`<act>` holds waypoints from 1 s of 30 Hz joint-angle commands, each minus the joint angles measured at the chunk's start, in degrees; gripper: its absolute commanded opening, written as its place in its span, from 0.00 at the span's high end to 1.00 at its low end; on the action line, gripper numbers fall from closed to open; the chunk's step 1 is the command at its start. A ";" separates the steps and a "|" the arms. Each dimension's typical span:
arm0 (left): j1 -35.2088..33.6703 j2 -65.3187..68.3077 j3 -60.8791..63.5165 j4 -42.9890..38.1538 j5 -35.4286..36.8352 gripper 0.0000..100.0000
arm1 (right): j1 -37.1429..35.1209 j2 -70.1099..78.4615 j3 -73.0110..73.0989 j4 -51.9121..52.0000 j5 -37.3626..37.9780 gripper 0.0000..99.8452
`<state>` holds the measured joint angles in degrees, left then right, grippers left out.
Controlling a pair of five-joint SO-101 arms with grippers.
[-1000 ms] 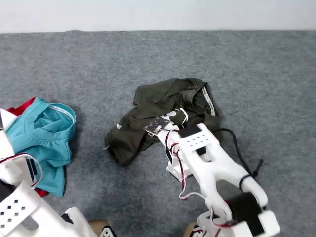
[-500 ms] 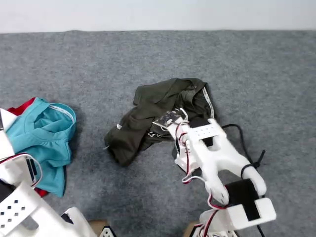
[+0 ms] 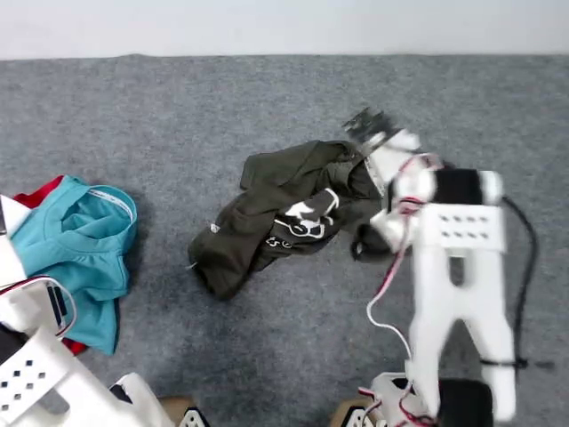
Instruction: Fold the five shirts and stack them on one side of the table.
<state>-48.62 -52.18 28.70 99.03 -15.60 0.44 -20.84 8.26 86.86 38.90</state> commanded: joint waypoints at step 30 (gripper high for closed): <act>57.58 6.68 11.82 -8.70 6.77 0.84 | 20.18 -6.81 -3.52 -7.52 2.46 0.99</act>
<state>4.92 -49.80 38.46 94.37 -9.36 19.96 -25.76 4.92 78.42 42.15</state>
